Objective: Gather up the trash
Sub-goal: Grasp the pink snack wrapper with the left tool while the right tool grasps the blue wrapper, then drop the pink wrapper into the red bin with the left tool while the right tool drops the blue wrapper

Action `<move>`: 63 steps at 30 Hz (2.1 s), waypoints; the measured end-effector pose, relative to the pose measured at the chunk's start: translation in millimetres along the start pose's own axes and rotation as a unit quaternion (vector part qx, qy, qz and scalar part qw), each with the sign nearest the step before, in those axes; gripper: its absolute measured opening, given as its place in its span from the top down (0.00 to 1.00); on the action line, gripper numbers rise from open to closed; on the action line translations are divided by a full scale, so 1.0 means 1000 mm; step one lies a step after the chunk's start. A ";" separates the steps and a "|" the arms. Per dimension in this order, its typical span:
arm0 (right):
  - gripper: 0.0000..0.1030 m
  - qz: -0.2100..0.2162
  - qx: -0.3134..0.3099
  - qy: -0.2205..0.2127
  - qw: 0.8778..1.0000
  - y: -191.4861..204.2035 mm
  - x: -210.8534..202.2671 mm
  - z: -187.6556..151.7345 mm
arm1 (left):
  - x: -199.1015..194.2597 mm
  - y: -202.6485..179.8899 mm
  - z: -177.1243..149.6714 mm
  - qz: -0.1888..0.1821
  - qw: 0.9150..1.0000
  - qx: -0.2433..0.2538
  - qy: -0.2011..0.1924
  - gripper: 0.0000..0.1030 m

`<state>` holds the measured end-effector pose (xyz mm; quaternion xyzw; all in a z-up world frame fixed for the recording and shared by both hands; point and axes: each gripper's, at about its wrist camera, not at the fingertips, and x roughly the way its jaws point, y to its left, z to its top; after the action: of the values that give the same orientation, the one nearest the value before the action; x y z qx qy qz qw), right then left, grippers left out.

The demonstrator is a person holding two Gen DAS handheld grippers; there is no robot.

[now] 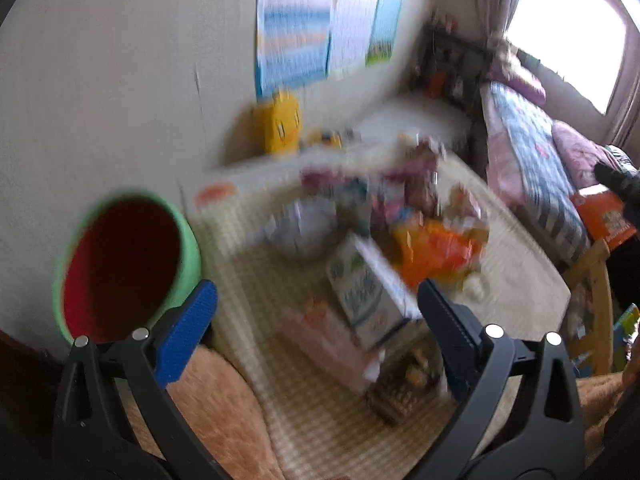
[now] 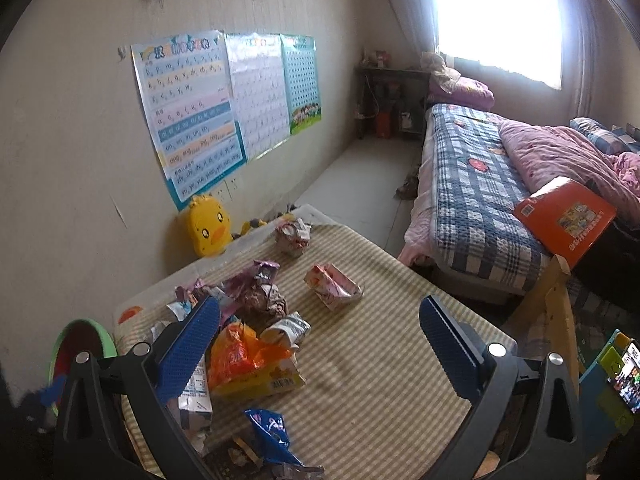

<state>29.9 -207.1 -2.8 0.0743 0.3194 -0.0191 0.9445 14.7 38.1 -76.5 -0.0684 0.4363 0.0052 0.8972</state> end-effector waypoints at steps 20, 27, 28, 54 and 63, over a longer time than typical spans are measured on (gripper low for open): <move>0.07 0.083 0.021 0.195 0.977 0.009 0.053 -0.028 | 0.098 -0.001 -0.032 -0.048 0.982 -0.049 0.177 0.48; 0.29 0.062 -0.016 0.284 0.957 0.017 0.080 -0.073 | 0.058 0.027 -0.023 -0.065 0.988 -0.066 0.123 0.58; 0.36 0.061 -0.017 0.289 0.955 0.017 0.082 -0.077 | 0.048 0.028 -0.020 -0.066 0.990 -0.059 0.108 0.58; 0.97 0.217 0.063 0.196 0.954 0.068 0.043 -0.041 | -0.022 0.154 0.023 0.060 0.995 -0.061 -0.046 0.58; 0.97 0.345 0.009 0.233 0.909 0.223 0.065 -0.040 | -0.007 0.233 0.002 0.105 0.984 -0.144 -0.008 0.58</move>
<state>76.2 19.8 -45.2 0.1906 0.4850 0.3231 0.7900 -4.3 269.7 -97.4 -0.1504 0.4289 0.1625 0.8758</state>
